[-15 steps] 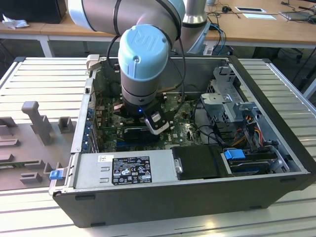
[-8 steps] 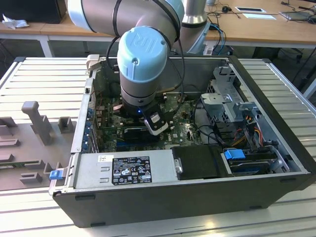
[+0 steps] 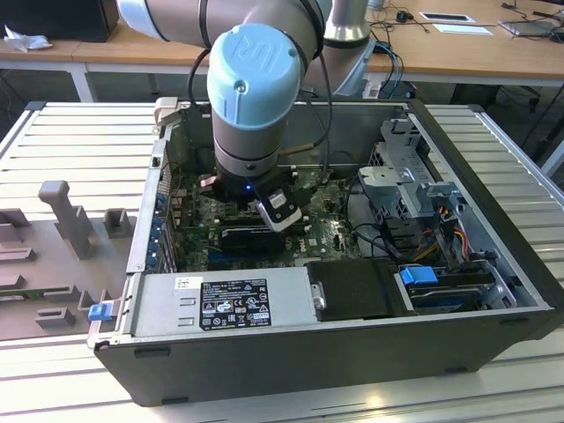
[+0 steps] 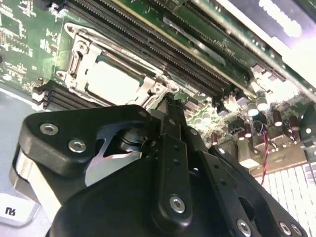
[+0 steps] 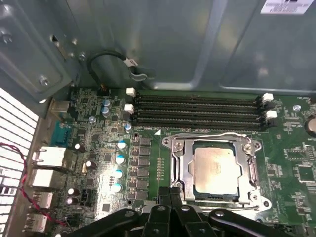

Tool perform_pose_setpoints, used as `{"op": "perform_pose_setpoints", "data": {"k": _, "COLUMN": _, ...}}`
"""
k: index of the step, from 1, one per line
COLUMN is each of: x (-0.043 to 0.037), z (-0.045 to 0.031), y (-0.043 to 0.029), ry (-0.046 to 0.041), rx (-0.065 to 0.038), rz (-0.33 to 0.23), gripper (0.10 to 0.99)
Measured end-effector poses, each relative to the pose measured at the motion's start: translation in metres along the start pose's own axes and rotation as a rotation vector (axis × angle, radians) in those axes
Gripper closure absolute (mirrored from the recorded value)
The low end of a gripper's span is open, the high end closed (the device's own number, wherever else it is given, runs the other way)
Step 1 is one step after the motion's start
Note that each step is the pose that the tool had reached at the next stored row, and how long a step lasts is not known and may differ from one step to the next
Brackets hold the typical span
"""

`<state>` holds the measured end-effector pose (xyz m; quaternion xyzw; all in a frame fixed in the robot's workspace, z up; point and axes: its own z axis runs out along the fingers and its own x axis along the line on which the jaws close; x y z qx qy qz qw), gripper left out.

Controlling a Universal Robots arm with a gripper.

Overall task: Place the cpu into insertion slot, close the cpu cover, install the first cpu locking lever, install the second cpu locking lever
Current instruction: 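Install the second cpu locking lever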

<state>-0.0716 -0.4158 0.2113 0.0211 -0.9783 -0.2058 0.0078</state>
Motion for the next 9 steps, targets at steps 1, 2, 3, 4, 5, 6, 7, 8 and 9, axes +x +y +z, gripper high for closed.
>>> {"op": "perform_pose_setpoints", "data": {"k": 1, "x": 0.0, "z": -0.003, "y": 0.0014, "ry": 0.0, "rx": 0.0, "rz": 0.0, "gripper": 0.98}}
{"op": "perform_pose_setpoints", "data": {"k": 2, "x": 0.0, "z": -0.0051, "y": 0.0024, "ry": 0.0001, "rx": 0.0, "rz": 0.0, "gripper": 0.98}}
{"op": "perform_pose_setpoints", "data": {"k": 3, "x": 0.0, "z": -0.0062, "y": 0.0029, "ry": 0.0, "rx": 0.0, "rz": 0.0, "gripper": 0.98}}
{"op": "perform_pose_setpoints", "data": {"k": 4, "x": 0.0, "z": -0.0073, "y": 0.0034, "ry": 0.0, "rx": 0.0, "rz": 0.0, "gripper": 0.98}}
{"op": "perform_pose_setpoints", "data": {"k": 5, "x": 0.0001, "z": -0.0085, "y": 0.0039, "ry": 0.0, "rx": 0.0, "rz": 0.0, "gripper": 0.98}}
{"op": "perform_pose_setpoints", "data": {"k": 6, "x": 0.0001, "z": -0.0098, "y": 0.0045, "ry": 0.0, "rx": 0.0, "rz": 0.0, "gripper": 0.98}}
{"op": "perform_pose_setpoints", "data": {"k": 7, "x": 0.0001, "z": -0.0116, "y": 0.0053, "ry": 0.0, "rx": 0.0, "rz": 0.0, "gripper": 0.98}}
{"op": "perform_pose_setpoints", "data": {"k": 8, "x": 0.0001, "z": -0.0118, "y": 0.0054, "ry": 0.0, "rx": -0.001, "rz": 0.0, "gripper": 0.98}}
{"op": "perform_pose_setpoints", "data": {"k": 9, "x": 0.0001, "z": -0.0117, "y": 0.0054, "ry": -0.0001, "rx": -0.001, "rz": 0.0, "gripper": 0.98}}
